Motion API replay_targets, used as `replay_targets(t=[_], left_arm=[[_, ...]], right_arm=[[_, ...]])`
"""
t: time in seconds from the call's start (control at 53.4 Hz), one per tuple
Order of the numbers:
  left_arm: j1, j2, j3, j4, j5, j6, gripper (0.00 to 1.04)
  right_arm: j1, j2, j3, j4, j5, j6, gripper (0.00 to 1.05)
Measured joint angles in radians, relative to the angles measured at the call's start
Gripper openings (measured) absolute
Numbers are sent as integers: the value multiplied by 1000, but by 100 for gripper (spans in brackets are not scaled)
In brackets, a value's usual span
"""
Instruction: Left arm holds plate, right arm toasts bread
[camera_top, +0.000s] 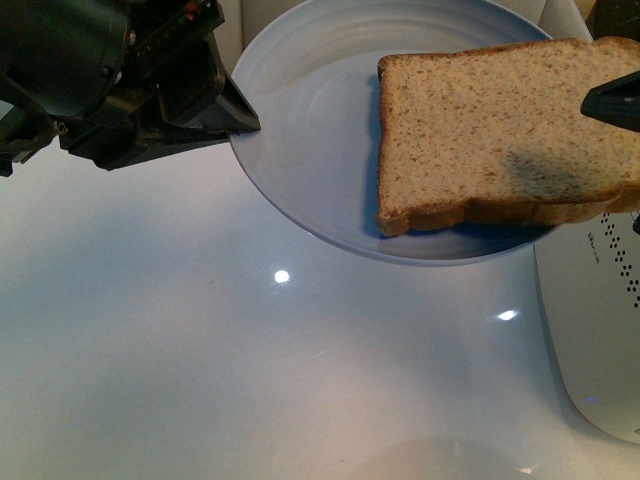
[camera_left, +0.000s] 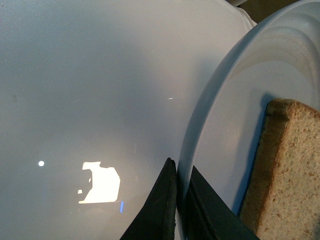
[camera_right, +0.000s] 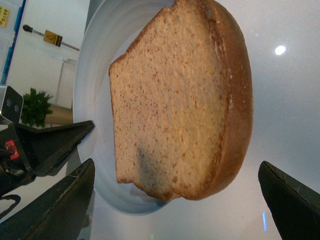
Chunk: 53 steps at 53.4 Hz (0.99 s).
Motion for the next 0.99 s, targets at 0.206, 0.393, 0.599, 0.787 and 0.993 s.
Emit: replay_targets(t=[0.206,0.393,0.599,0.787,0.993], left_arm=[[0,0,0,0,0,0,3],[0,0,0,0,0,0,3],[0,0,0,0,0,-1,3],[0,0,0,0,1,-2,3],[0,0,0,0,0,-5,3]], right_arm=[[7,14,8,2,21,23,74],[-4,13,8,-14,23,25,48],[-23,11,8,-19,20,35,16],[-39,-11,21,-40,16,39,2],[-61,-66,60,-56,60,-47,2]])
